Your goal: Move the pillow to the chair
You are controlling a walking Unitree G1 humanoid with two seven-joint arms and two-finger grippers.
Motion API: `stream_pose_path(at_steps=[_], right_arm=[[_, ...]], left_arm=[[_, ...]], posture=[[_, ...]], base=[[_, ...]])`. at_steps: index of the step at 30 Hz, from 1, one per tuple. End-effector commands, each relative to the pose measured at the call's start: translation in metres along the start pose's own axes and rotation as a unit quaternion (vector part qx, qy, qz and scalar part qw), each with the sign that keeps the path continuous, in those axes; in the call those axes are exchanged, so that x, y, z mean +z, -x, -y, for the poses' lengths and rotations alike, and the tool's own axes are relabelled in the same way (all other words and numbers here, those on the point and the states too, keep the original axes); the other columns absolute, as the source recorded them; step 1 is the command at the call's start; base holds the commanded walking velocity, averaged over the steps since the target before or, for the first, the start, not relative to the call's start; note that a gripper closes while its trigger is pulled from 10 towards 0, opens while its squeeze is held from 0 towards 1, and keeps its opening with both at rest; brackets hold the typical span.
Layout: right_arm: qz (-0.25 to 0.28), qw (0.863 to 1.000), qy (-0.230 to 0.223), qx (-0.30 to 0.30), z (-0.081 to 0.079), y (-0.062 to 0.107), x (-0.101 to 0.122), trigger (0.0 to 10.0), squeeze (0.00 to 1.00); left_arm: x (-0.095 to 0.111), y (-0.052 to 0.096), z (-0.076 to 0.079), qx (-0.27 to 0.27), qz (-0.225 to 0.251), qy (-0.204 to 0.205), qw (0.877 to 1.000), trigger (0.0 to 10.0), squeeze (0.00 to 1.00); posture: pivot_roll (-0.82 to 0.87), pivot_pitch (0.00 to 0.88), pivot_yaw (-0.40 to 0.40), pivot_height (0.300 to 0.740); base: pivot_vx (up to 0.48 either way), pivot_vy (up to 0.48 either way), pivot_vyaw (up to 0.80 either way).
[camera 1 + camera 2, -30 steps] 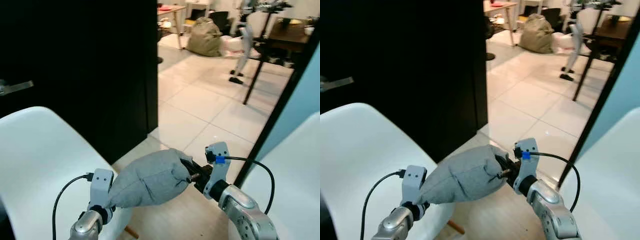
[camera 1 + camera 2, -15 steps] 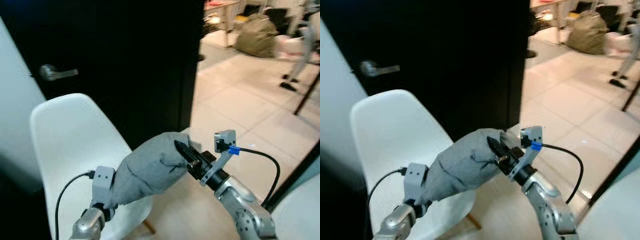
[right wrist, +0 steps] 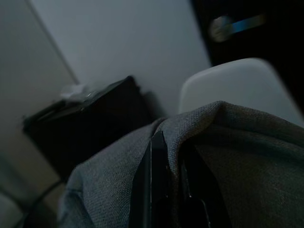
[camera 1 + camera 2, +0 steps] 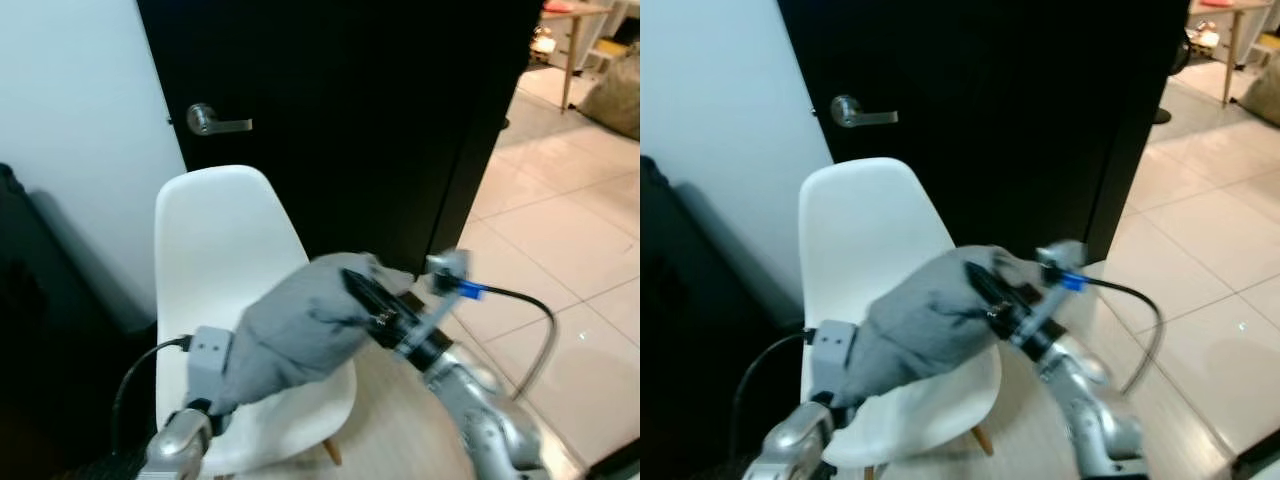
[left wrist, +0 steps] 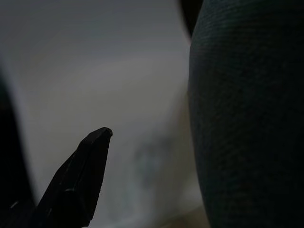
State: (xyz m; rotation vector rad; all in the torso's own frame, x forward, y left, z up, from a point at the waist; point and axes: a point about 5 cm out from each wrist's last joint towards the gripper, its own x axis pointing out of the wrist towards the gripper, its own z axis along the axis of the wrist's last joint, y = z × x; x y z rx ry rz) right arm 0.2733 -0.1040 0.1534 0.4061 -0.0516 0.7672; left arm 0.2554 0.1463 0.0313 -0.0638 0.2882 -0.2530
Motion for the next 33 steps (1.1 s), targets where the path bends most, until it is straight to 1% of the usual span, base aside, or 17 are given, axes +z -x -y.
stream_pose_path(at_steps=[1,2,4,5,11,13,17,18,19,20,22,25,27,33], right_arm=[[-0.032,0.999,-0.008,0.027,-0.010,-0.009,-0.014,10.0,0.00],[-0.035,0.999,-0.005,0.021,-0.008,-0.014,-0.014,10.0,0.00],[-0.035,0.999,-0.003,0.019,-0.007,-0.016,-0.014,10.0,0.00],[-0.037,0.999,0.000,0.012,-0.004,-0.019,-0.014,10.0,0.00],[-0.042,0.999,0.007,-0.004,0.002,-0.023,-0.014,10.0,0.00],[-0.045,0.999,0.007,-0.018,0.006,-0.026,-0.016,10.0,0.00],[-0.071,0.994,0.030,-0.081,0.021,-0.028,-0.025,10.0,0.00],[-0.071,0.994,0.030,-0.081,0.021,-0.028,-0.025,10.0,0.00],[-0.088,0.990,0.030,-0.110,0.028,-0.028,-0.030,10.0,0.00],[-0.094,0.988,0.029,-0.122,0.030,-0.028,-0.032,10.0,0.00],[-0.104,0.983,0.040,-0.146,0.036,-0.027,-0.034,10.0,0.00],[-0.105,0.983,0.037,-0.145,0.037,-0.026,-0.035,10.0,0.00],[-0.094,0.985,0.030,-0.144,0.039,-0.023,-0.033,10.0,0.00],[-0.092,0.984,0.034,-0.147,0.041,-0.022,-0.033,10.0,0.00]], left_arm=[[0.012,-0.005,0.004,-0.007,0.029,-0.002,1.000,10.0,0.00],[0.014,-0.006,0.000,0.001,0.032,-0.005,0.999,10.0,0.00],[0.015,-0.007,-0.001,0.005,0.034,-0.006,0.999,10.0,0.00],[0.017,-0.007,-0.004,0.012,0.037,-0.008,0.999,10.0,0.00],[0.020,-0.008,-0.008,0.021,0.042,-0.012,0.999,10.0,0.00],[0.022,-0.008,-0.010,0.026,0.044,-0.013,0.999,10.0,0.00],[0.025,-0.010,-0.013,0.035,0.048,-0.014,0.998,10.0,0.00],[0.025,-0.010,-0.013,0.035,0.048,-0.014,0.998,10.0,0.00],[0.026,-0.012,-0.014,0.036,0.049,-0.014,0.998,10.0,0.00],[0.027,-0.012,-0.015,0.037,0.050,-0.014,0.998,10.0,0.00],[0.029,-0.013,-0.016,0.038,0.053,-0.015,0.998,10.0,0.00],[0.031,-0.014,-0.017,0.040,0.056,-0.016,0.997,10.0,0.00],[0.033,-0.016,-0.017,0.039,0.061,-0.017,0.997,10.0,0.00],[0.036,-0.018,-0.015,0.035,0.064,-0.020,0.997,10.0,0.00]], posture=[[-0.01,0.000,0.020,0.740],[0.00,0.000,0.020,0.740],[0.00,0.000,0.020,0.740],[0.00,0.000,0.020,0.740],[0.00,0.000,0.019,0.740],[0.00,0.000,0.019,0.740],[0.01,0.000,0.019,0.740],[0.01,0.000,0.019,0.740],[0.01,0.000,0.020,0.740],[0.01,0.000,0.020,0.740],[0.01,0.000,0.022,0.740],[0.01,0.000,0.023,0.740],[0.00,0.000,0.023,0.740],[0.00,0.000,0.024,0.740]], base=[[0.000,0.000,0.80],[0.000,0.000,0.80],[0.000,0.000,0.80],[0.000,0.000,0.80],[0.000,0.000,0.80],[0.000,0.000,0.80],[0.000,0.000,0.73],[0.000,0.000,0.52],[0.000,0.000,0.00],[0.000,0.000,0.00],[0.000,0.000,0.00],[0.000,0.000,0.00],[0.000,0.000,0.00],[0.000,0.000,0.00]])
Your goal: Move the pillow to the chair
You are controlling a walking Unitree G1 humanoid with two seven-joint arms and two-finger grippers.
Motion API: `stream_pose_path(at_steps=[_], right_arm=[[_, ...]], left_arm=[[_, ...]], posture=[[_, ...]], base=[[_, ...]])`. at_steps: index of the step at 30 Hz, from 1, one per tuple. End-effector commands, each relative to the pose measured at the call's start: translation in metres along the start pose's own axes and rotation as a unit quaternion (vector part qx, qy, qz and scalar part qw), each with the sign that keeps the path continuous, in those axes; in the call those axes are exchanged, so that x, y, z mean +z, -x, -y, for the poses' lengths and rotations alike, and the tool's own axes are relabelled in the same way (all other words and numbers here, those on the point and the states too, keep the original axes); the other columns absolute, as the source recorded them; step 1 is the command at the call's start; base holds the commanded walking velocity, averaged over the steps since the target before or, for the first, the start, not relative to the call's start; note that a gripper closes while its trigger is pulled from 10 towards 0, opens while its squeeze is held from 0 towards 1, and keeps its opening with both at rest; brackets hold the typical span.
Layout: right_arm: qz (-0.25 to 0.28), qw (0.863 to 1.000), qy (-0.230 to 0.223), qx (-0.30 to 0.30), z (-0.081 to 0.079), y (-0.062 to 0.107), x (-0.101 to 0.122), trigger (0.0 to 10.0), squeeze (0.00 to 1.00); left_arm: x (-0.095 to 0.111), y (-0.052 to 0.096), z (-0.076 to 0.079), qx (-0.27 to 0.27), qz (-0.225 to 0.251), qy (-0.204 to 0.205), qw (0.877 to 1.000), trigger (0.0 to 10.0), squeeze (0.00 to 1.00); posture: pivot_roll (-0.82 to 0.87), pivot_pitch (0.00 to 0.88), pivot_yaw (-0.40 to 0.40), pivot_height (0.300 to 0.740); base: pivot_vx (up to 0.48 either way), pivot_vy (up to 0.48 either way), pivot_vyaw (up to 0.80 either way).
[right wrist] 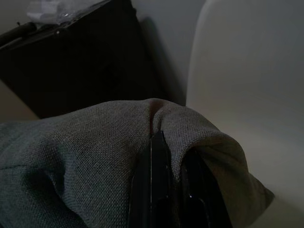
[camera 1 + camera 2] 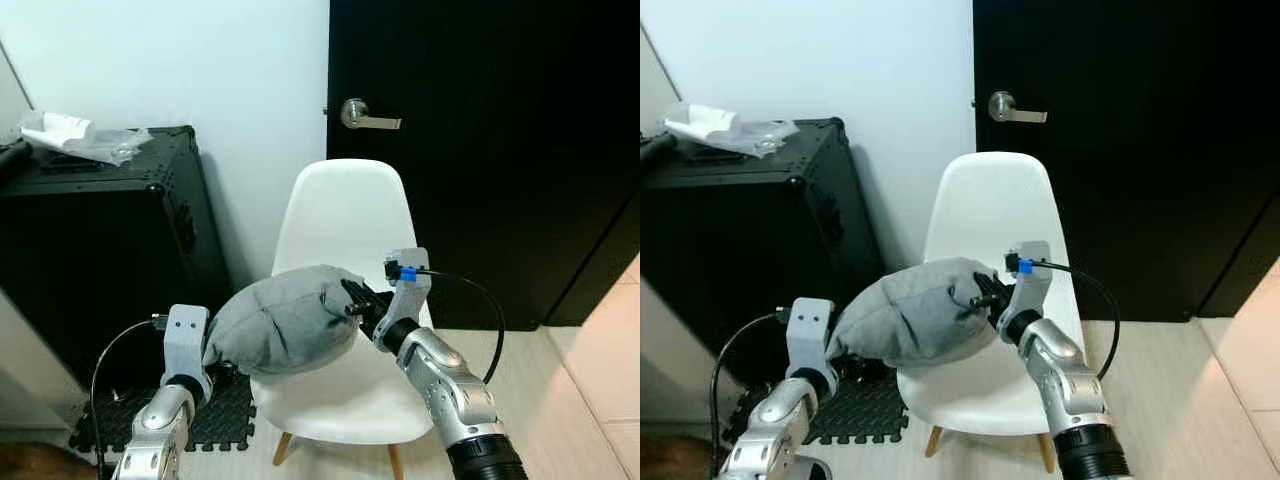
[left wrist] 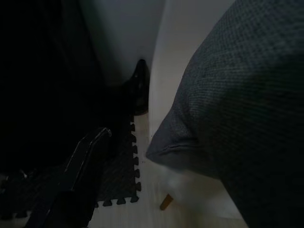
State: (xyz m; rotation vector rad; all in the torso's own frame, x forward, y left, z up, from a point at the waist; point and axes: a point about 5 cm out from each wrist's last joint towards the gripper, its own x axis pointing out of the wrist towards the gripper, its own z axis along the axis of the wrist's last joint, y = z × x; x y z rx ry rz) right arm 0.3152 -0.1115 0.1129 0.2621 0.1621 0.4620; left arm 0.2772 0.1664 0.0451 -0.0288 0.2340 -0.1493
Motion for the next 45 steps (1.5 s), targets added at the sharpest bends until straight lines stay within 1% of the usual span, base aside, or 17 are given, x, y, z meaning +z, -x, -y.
stream_pose_path(at_steps=[1,5,7,12,16,23,27,29,36,45], right_arm=[[-0.005,1.000,0.002,0.018,-0.007,-0.003,-0.004,10.0,0.00],[-0.018,1.000,0.012,0.003,-0.003,-0.002,-0.011,10.0,0.00],[-0.017,1.000,0.001,0.009,-0.002,0.001,-0.014,10.0,0.00],[-0.014,1.000,0.001,0.008,-0.002,0.003,-0.016,10.0,0.00],[-0.022,1.000,0.005,0.000,0.000,0.003,-0.018,10.0,0.00],[-0.015,1.000,0.000,0.009,-0.001,0.003,-0.017,10.0,0.00],[-0.007,1.000,-0.009,0.025,-0.005,0.003,-0.015,10.0,0.00],[0.002,0.999,-0.011,0.031,-0.008,0.004,-0.013,10.0,0.00],[0.009,1.000,-0.011,0.026,-0.008,0.002,-0.011,10.0,0.00],[0.008,1.000,-0.009,0.026,-0.008,0.002,-0.012,10.0,0.00]], left_arm=[[0.016,-0.007,0.010,-0.020,0.038,-0.005,0.999,10.0,0.00],[0.014,-0.008,0.014,-0.024,0.032,-0.006,0.999,10.0,0.00],[0.012,-0.007,0.017,-0.029,0.030,-0.006,0.999,10.0,0.00],[0.010,-0.007,0.020,-0.034,0.028,-0.009,0.999,10.0,0.00],[0.011,-0.009,0.023,-0.040,0.027,-0.013,0.999,10.0,0.00],[0.015,-0.011,0.024,-0.046,0.035,-0.020,0.998,10.0,0.00],[0.018,-0.010,0.026,-0.051,0.045,-0.021,0.997,10.0,0.00],[0.021,-0.010,0.028,-0.054,0.051,-0.020,0.997,10.0,0.00],[0.028,-0.011,0.029,-0.057,0.061,-0.019,0.996,10.0,0.00],[0.029,-0.011,0.030,-0.060,0.064,-0.017,0.996,10.0,0.00]], posture=[[0.00,0.000,0.024,0.740],[0.00,0.000,0.023,0.740],[0.00,0.000,0.023,0.740],[0.00,0.000,0.025,0.740],[0.00,0.000,0.027,0.740],[0.00,0.000,0.033,0.740],[0.00,0.000,0.035,0.740],[0.00,0.000,0.037,0.740],[0.00,0.000,0.041,0.740],[0.00,0.000,0.044,0.740]], base=[[0.000,0.000,0.00],[0.000,0.000,0.00],[0.000,0.000,0.00],[0.000,0.000,0.00],[0.000,0.000,0.00],[0.000,0.000,0.00],[0.000,0.000,0.00],[0.259,0.000,0.00],[0.266,0.000,0.00],[0.292,0.000,0.00]])
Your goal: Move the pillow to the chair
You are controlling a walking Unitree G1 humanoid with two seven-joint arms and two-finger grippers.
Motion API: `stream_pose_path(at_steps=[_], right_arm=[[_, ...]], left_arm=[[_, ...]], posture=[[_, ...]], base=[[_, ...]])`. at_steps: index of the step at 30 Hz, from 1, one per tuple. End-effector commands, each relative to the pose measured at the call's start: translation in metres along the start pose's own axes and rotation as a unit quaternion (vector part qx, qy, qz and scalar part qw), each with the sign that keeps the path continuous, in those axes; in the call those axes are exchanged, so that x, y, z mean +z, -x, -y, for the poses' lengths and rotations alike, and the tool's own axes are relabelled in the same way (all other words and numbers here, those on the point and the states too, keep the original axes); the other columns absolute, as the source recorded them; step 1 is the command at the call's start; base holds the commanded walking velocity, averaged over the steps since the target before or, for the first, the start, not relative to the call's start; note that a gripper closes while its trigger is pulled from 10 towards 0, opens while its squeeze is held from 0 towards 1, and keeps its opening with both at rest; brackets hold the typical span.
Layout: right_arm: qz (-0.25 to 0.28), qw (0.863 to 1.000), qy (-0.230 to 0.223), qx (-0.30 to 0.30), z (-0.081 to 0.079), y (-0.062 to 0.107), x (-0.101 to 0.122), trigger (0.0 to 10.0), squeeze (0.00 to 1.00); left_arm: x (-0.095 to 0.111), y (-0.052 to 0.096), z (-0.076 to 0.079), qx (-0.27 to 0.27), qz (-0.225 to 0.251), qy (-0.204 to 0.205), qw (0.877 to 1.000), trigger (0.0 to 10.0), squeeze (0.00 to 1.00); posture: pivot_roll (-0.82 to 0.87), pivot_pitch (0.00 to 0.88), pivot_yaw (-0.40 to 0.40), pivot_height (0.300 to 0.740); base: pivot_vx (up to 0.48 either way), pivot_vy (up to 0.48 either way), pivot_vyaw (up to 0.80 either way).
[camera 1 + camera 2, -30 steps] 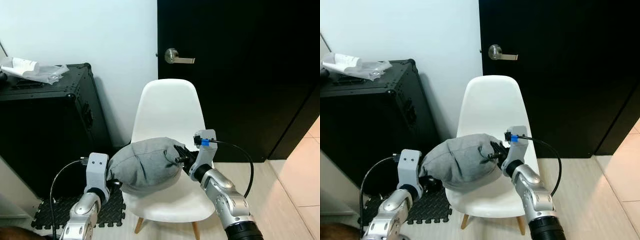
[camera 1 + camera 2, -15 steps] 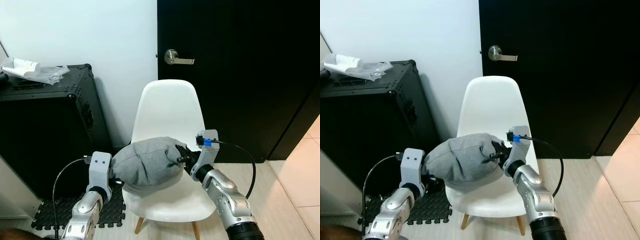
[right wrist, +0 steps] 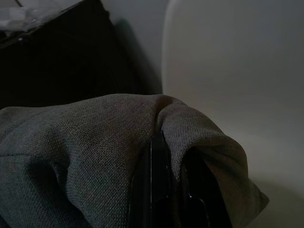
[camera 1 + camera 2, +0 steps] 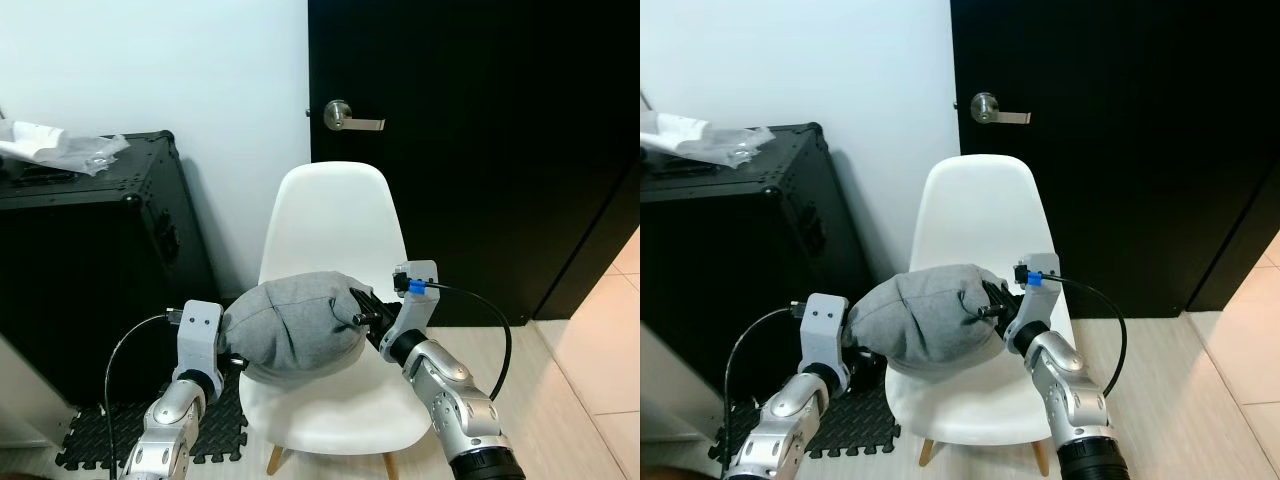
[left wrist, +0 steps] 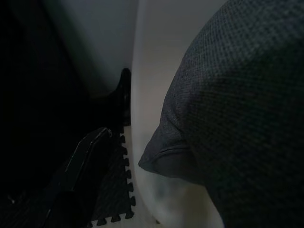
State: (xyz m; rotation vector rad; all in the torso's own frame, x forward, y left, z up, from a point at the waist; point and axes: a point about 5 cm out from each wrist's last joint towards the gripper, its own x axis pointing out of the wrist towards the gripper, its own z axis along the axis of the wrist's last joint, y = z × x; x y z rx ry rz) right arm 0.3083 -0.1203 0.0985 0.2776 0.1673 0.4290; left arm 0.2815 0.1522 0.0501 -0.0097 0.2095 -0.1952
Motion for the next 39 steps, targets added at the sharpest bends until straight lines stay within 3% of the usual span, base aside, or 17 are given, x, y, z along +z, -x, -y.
stream_pose_path(at_steps=[1,26,33,39], right_arm=[[0.006,0.999,0.000,0.042,-0.0174,-0.0057,0.0008,10.0,0.00],[0.007,0.997,-0.006,0.074,-0.0259,-0.0045,-0.0017,10.0,0.00],[0.006,0.997,-0.003,0.071,-0.0245,-0.0041,-0.0020,10.0,0.00],[0.000,0.999,0.007,0.042,-0.0159,-0.0029,-0.0030,10.0,0.00]], left_arm=[[0.0233,-0.0071,0.0150,-0.037,0.053,-0.004,0.998,10.0,0.00],[0.0200,-0.0043,0.0212,-0.053,0.050,-0.003,0.997,10.0,0.00],[0.0219,-0.0041,0.0215,-0.050,0.055,0.009,0.997,10.0,0.00],[0.0218,-0.0041,0.0214,-0.049,0.052,0.008,0.997,10.0,0.00]], posture=[[0.00,0.000,0.044,0.740],[0.01,0.000,0.045,0.740],[0.01,0.000,0.044,0.740],[0.01,0.000,0.044,0.740]], base=[[0.304,0.000,0.00],[0.380,0.000,0.00],[0.408,0.000,0.00],[0.000,0.000,0.00]])
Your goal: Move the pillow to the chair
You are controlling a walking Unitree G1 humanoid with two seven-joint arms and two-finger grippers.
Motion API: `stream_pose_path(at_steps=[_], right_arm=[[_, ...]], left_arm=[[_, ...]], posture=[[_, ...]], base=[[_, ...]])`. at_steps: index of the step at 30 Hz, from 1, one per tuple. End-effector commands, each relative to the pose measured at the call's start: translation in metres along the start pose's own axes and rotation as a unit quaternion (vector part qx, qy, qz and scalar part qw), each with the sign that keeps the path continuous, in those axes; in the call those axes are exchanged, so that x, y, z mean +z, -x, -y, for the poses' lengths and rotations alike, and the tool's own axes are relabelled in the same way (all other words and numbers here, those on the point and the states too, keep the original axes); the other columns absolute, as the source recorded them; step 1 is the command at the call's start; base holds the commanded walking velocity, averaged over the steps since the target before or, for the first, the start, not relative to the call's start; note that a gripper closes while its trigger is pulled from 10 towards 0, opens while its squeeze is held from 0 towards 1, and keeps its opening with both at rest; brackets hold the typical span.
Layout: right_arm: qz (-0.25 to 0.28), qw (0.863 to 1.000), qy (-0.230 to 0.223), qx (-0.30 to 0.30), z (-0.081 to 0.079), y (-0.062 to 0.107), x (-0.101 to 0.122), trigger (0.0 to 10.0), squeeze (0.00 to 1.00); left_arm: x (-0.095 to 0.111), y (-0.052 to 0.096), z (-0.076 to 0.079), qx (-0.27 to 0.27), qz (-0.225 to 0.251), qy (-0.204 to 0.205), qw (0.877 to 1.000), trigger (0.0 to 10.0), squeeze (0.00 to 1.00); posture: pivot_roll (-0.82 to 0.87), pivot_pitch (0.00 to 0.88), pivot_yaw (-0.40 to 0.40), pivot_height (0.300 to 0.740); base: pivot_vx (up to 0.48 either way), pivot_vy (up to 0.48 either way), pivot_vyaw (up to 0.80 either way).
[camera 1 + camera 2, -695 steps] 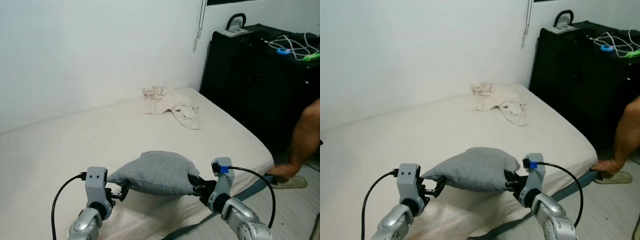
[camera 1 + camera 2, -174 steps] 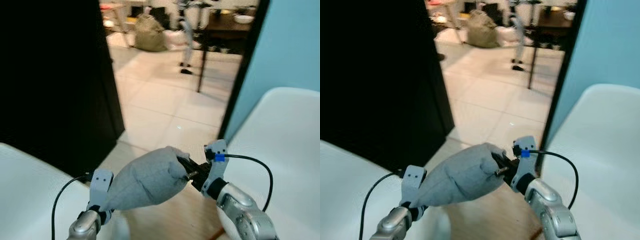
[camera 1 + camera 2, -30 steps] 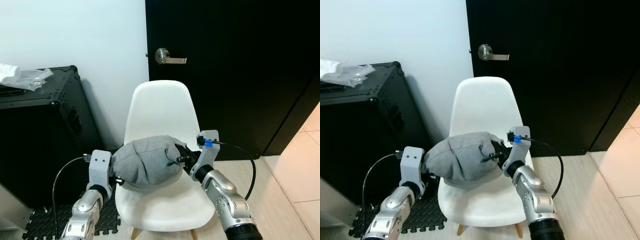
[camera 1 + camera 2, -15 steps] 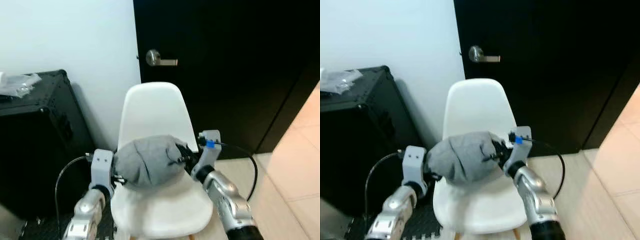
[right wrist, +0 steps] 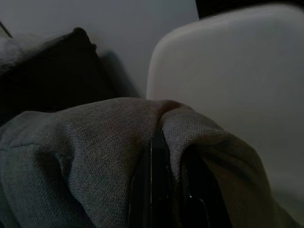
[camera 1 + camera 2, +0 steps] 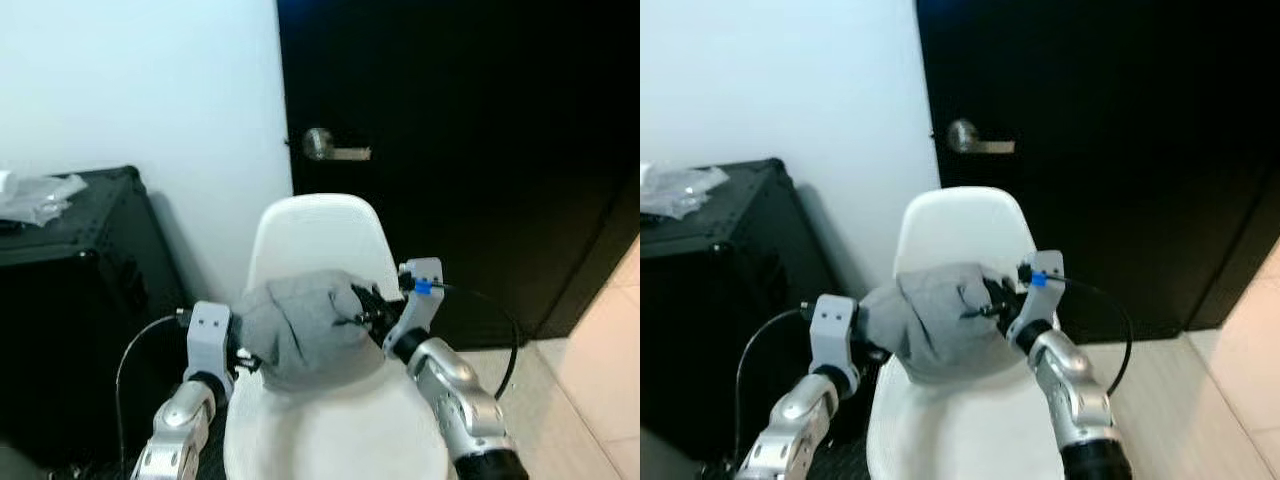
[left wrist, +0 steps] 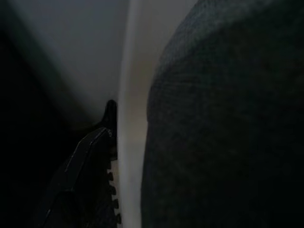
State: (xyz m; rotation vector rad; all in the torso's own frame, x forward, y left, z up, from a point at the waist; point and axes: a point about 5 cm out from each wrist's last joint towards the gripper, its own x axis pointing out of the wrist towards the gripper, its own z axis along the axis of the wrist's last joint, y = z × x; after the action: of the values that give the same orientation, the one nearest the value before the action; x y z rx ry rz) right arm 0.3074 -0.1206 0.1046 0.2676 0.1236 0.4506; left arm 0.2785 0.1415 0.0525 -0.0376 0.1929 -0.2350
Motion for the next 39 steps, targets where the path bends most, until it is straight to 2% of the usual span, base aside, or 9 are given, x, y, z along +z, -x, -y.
stream_pose_path(at_steps=[1,5,11,13,16,19,23,39], right_arm=[[-0.022,1.000,0.000,0.015,-0.010,-0.004,-0.009,10.0,0.00],[-0.029,0.999,0.009,-0.014,-0.001,-0.003,-0.011,10.0,0.00],[-0.035,0.995,0.022,-0.090,0.024,0.001,-0.009,10.0,0.00],[-0.035,0.994,0.019,-0.098,0.027,0.002,-0.009,10.0,0.00],[-0.035,0.994,0.021,-0.100,0.027,0.002,-0.009,10.0,0.00],[-0.035,0.994,0.021,-0.101,0.027,0.002,-0.010,10.0,0.00],[-0.035,0.994,0.019,-0.104,0.026,0.001,-0.010,10.0,0.00],[-0.040,0.995,0.022,-0.083,0.019,-0.005,-0.012,10.0,0.00]], left_arm=[[0.019,-0.006,0.010,-0.029,0.042,-0.003,0.999,10.0,0.00],[0.018,-0.006,0.012,-0.038,0.039,-0.004,0.999,10.0,0.00],[0.017,-0.004,0.026,-0.098,0.037,0.005,0.995,10.0,0.00],[0.017,-0.003,0.029,-0.109,0.036,0.006,0.993,10.0,0.00],[0.016,-0.002,0.031,-0.110,0.029,0.012,0.993,10.0,0.00],[0.015,-0.004,0.029,-0.086,0.025,0.034,0.995,10.0,0.00],[0.011,-0.005,0.027,-0.081,0.009,0.017,0.996,10.0,0.00],[0.014,-0.003,0.023,-0.067,0.010,0.014,0.998,10.0,0.00]], posture=[[0.01,0.000,0.044,0.740],[0.01,0.000,0.044,0.740],[0.01,0.000,0.053,0.740],[0.01,0.000,0.053,0.740],[0.01,0.000,0.054,0.740],[0.01,0.000,0.055,0.740],[0.02,0.002,0.054,0.740],[0.03,0.008,0.048,0.740]], base=[[0.000,0.000,0.00],[0.000,0.000,0.00],[0.000,0.000,0.00],[0.000,0.000,0.00],[0.000,0.000,0.00],[0.000,0.000,0.00],[-0.128,0.000,0.00],[-0.332,0.000,-0.05]])
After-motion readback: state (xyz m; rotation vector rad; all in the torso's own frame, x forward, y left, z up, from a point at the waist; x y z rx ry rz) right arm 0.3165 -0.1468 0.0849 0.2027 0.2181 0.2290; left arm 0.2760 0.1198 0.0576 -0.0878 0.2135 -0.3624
